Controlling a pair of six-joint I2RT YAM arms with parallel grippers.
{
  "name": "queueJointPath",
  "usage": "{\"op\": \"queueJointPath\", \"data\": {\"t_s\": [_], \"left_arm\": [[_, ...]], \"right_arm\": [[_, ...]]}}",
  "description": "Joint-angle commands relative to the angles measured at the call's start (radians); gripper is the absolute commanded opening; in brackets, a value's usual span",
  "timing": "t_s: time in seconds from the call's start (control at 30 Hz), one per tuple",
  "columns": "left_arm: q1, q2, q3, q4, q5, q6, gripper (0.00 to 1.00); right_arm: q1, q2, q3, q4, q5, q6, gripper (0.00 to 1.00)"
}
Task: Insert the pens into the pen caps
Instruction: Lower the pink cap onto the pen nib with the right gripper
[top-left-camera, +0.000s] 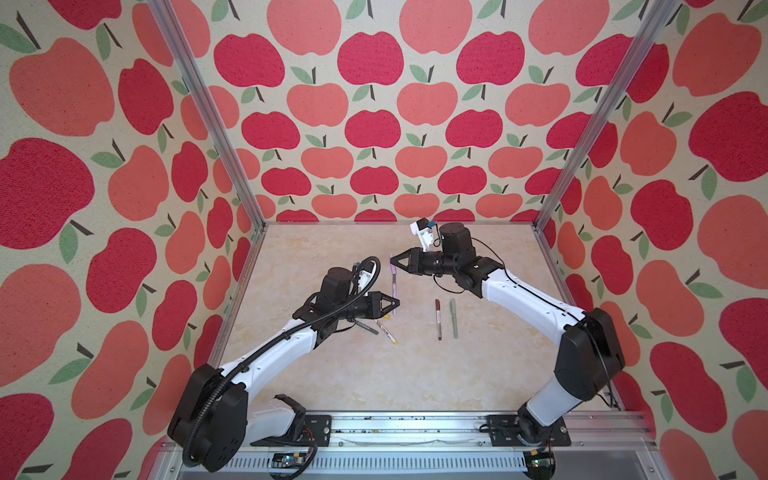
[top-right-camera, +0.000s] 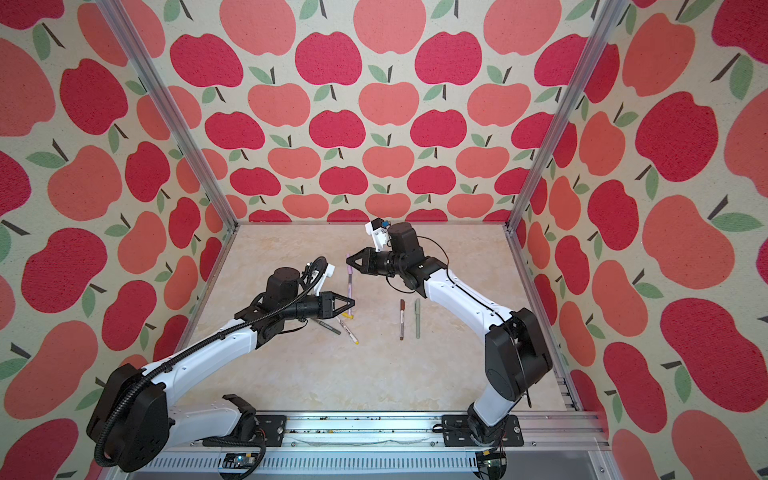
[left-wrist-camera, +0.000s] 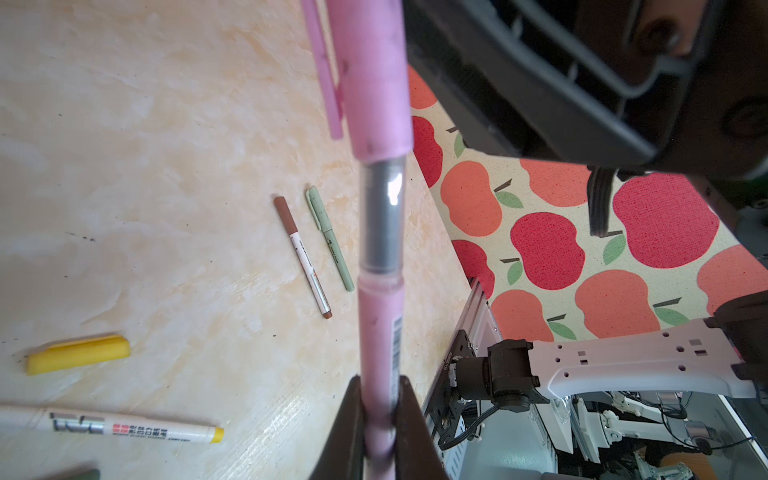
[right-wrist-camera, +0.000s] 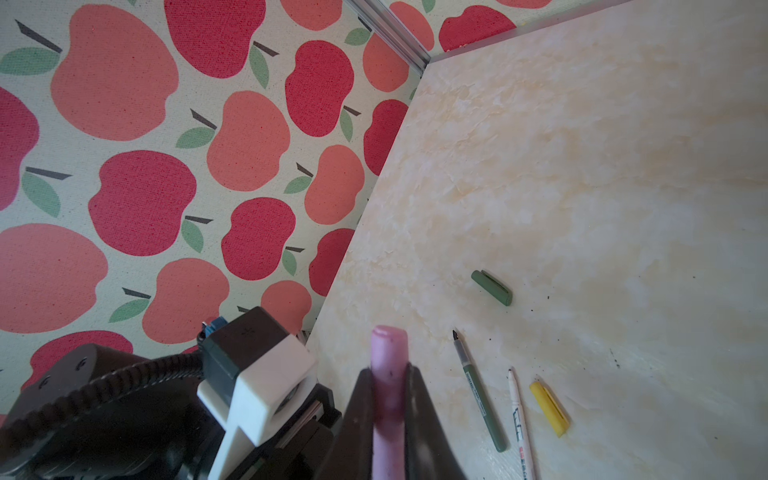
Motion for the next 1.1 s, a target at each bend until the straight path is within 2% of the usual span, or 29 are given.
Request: {"op": "queueJointPath", "data": {"t_s": [0.0,0.57,1.07], "left_arm": [[0.010,-0.030,-0.006,0.041,-0.030,-0.005,0.00],[0.034,-0.072,-0.020,0.093,-0.084,-0.013,0.00],[0.079,-0.090,0.056,0.048,-0.039,0.098,0.00]], "right_arm": [[0.014,-0.038,-0.023,-0.031,0.010,-0.028,0.10],[0.050,-0.050,-0.075,0.003,0.009,0.001,0.10],[0.075,-0.044,-0.111,0.027,0.010,0.021,0.11]]}}
